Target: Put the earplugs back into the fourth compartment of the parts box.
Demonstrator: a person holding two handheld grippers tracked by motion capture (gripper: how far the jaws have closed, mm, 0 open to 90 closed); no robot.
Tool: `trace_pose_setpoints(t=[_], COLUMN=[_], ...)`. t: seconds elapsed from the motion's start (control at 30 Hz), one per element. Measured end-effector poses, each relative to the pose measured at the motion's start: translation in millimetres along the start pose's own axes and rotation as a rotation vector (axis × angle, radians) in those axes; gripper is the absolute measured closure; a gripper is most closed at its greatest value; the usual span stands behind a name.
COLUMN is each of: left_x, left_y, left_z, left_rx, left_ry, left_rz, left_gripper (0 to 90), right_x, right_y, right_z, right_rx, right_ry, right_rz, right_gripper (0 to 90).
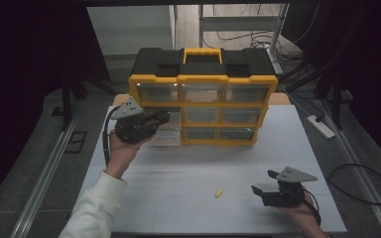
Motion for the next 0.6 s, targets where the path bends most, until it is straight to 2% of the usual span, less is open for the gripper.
trace_pose_setpoints(t=[0.3, 0.43, 0.6], left_x=[-7.1, -8.3, -9.1], left_y=[2.6, 3.5, 5.2], left_z=[15.1, 16.3, 17.0], left_rx=[0.052, 0.07, 0.069], left_ry=[-0.02, -0.007, -0.01], left_rz=[0.025, 0.033, 0.036], left_gripper=[79.0, 78.8, 78.4], right_x=[-0.1, -0.1, -0.2], right_y=[0.2, 0.3, 0.3], right_z=[0.3, 0.2, 0.3], right_rx=[0.0, 0.0, 0.0], right_ry=[-0.001, 0.0, 0.0], right_rz=[0.0, 0.001, 0.002], right_gripper=[16.6, 16.7, 16.6])
Point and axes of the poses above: each handheld gripper's, and its own axes: y roughly forward along the jaws, x roughly out of its top, z roughly to its left, the point moved 6 cm from there along y, roughly forward along the jaws, and after that the axes turned 2 degrees about -y, right-handed, at the moved point
